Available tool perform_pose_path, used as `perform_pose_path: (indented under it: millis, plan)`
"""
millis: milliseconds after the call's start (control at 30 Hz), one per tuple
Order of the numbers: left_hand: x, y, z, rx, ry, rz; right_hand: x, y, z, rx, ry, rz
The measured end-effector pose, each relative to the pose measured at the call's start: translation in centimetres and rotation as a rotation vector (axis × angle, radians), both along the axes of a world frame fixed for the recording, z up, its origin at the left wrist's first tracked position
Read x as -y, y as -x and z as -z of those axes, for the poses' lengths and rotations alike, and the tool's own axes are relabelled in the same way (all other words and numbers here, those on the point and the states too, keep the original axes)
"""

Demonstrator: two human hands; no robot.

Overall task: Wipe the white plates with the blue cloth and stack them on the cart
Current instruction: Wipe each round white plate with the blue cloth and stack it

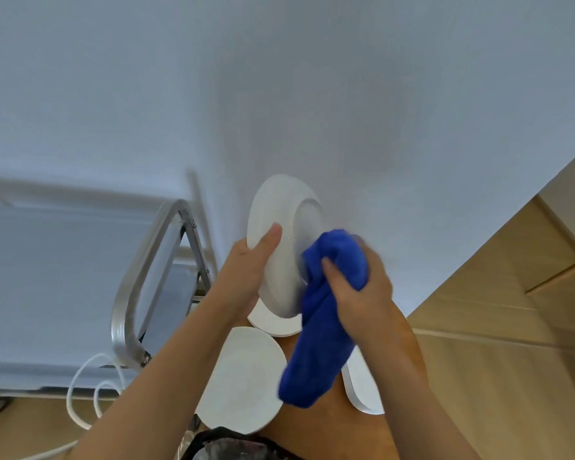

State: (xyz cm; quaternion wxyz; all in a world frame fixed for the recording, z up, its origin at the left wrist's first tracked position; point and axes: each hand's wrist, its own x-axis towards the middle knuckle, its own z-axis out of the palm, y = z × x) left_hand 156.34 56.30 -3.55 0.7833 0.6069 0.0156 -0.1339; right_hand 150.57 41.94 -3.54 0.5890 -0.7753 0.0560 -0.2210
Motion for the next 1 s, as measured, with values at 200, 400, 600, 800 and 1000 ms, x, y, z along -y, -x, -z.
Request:
perform_pose_path:
  millis: [200, 400, 600, 800, 1000]
  plan:
    - [-0.1, 1.1, -0.3, 0.054, -0.079, 0.2, 1.6, -3.9, -1.1, -0.173, -0.075, 0.025]
    - [-0.2, 0.8, 0.3, -0.027, 0.059, -0.011, -0.6, -2.5, -0.8, -0.178, 0.067, -0.299]
    - [-2.5, 0.3, 1.5, -0.232, 0.257, -0.032, 0.2, -0.3, 0.8, -0.236, 0.304, -0.543]
    - [-4.6, 0.3, 3.3, -0.244, 0.171, -0.05, 1.7, -1.2, 2.9, -0.524, 0.552, -0.525]
    - [-5.0, 1.8, 7.0, -0.083, -0.352, -0.1, 2.8, -1.2, 3.4, -0.534, 0.398, -0.348]
